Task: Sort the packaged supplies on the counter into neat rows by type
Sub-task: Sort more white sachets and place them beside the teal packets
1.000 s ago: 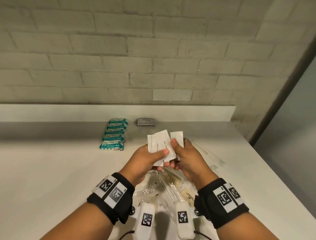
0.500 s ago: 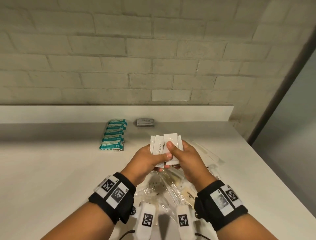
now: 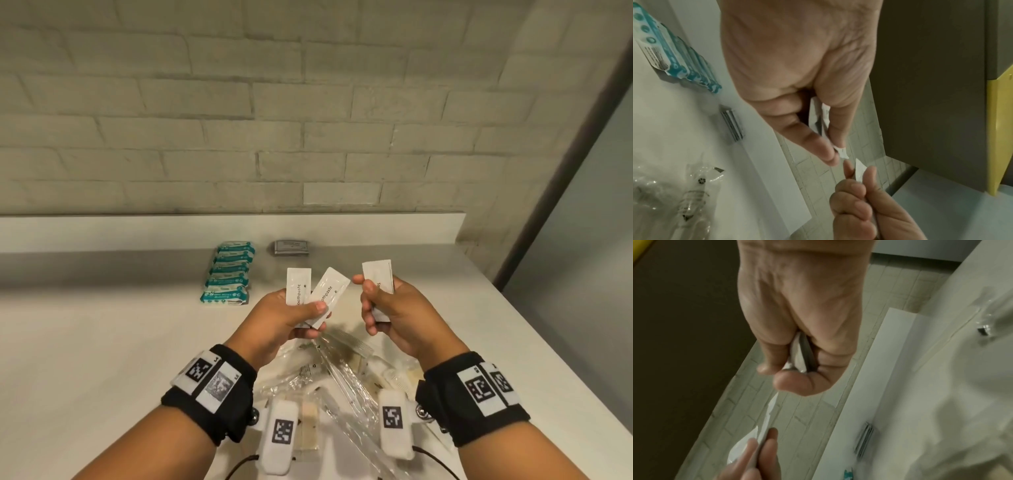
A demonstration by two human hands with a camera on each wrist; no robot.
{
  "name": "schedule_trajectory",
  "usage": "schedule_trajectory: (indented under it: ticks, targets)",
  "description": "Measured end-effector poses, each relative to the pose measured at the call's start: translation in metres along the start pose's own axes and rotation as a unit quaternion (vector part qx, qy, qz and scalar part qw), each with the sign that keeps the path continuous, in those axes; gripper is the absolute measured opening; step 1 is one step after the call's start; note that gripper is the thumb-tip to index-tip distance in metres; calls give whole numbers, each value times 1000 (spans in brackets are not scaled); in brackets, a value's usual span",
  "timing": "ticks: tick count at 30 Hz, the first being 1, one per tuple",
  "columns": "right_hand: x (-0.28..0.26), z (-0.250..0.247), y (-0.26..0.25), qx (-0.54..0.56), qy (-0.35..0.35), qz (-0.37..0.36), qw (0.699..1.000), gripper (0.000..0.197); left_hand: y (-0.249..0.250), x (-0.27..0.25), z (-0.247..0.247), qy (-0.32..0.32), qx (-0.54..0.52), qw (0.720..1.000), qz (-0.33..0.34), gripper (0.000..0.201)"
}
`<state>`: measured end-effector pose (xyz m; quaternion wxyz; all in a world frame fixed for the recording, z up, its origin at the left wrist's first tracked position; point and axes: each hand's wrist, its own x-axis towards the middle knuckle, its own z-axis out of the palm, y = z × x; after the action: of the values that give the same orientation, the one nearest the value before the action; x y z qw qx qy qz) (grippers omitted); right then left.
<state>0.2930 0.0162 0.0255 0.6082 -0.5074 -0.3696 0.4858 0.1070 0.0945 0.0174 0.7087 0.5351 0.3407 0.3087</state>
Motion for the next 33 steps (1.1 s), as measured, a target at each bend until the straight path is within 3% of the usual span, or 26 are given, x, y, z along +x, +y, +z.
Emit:
schedule_trajectory:
  ticks: [3, 5, 8, 10, 13, 16, 19, 22, 25, 29, 31, 33]
  targets:
    - [-2, 2, 0, 25, -35, 4, 999, 45, 1, 0, -2, 11, 13, 1000, 6, 16]
    - [0, 3, 0, 0, -10, -10, 1000, 45, 2, 0, -6, 14, 68, 998, 7, 13]
    - [11, 3, -4, -145, 70, -55, 985, 28, 6, -2, -13, -17, 174, 985, -4, 18]
    - [17, 7, -9, -228, 84, -63, 968, 20, 8, -5, -14, -60, 213, 975, -14, 18]
    - [16, 18, -17, -303, -14, -21, 953, 29, 12, -7, -10, -99, 214, 972, -12, 21]
    - [11, 23, -13, -303, -191, 78, 930, 41, 13, -6, -8, -85, 201, 976, 5, 28]
    - [6, 25, -2, -269, -280, 142, 911, 30, 12, -4, -10, -65, 183, 981, 3, 34]
    - [2, 23, 6, -271, -257, 138, 917, 13, 10, -3, -13, -34, 133, 990, -32, 22]
    - [4, 10, 7, -237, -193, 123, 944, 21, 11, -3, -20, -30, 84, 994, -59, 12]
    - [12, 3, 4, -182, -96, 109, 973, 37, 17, -4, -26, -81, 202, 976, -15, 6]
    - [15, 9, 3, -180, -109, 132, 969, 51, 20, -2, -23, -115, 222, 968, 5, 12]
    - [15, 18, 6, -161, -155, 155, 962, 63, 21, 2, -16, -109, 243, 963, 32, 18]
